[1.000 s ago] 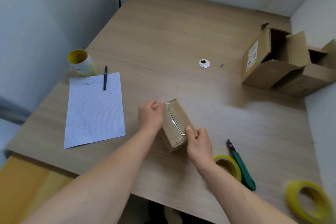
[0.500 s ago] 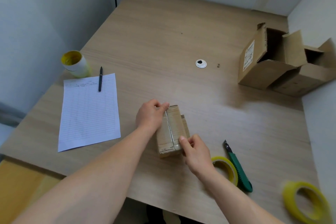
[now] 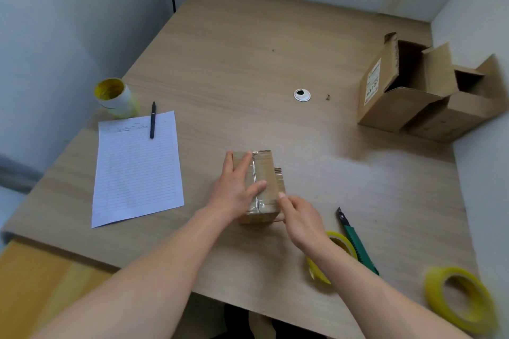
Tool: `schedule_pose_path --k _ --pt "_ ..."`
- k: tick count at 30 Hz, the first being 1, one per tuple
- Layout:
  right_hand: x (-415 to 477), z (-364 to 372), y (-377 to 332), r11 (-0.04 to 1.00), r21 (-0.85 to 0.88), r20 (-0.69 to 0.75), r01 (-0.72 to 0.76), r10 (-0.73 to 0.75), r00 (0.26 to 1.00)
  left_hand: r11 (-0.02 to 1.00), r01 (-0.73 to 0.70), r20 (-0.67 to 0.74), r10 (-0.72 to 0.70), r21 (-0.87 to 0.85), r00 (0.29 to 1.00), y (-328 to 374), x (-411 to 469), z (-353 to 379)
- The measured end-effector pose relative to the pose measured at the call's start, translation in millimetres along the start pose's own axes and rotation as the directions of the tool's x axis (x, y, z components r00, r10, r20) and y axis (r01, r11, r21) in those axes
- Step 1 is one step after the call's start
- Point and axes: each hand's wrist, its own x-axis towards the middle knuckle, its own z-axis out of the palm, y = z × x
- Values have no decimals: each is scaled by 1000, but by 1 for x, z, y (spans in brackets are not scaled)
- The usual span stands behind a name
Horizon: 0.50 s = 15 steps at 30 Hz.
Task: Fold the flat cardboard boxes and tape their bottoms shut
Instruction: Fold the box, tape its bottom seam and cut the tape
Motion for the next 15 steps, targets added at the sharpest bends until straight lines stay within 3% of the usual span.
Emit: schedule_pose_path --k 3,5,8,10,12,15 --pt "-17 -31 19 983 -70 -169 169 -178 969 999 -19 19 20 -33 1000 4 8 -12" --pt "-30 -48 45 947 -224 -187 232 -275 943 994 -40 -41 36 -98 999 4 1 -14" --pt "-48 -72 91 764 -543 33 348 -394 918 976 -215 -255 201 -26 946 3 -27 -9" --pt "-60 -81 108 646 -664 209 378 -325 922 934 -340 -333 356 105 873 -2 -46 0" --pt "-66 -81 123 542 -747 293 385 -251 922 903 -380 -278 424 199 862 -7 -55 11" --pt "-70 -70 131 468 -803 284 369 -243 927 896 -378 -66 402 234 913 -11 -55 21"
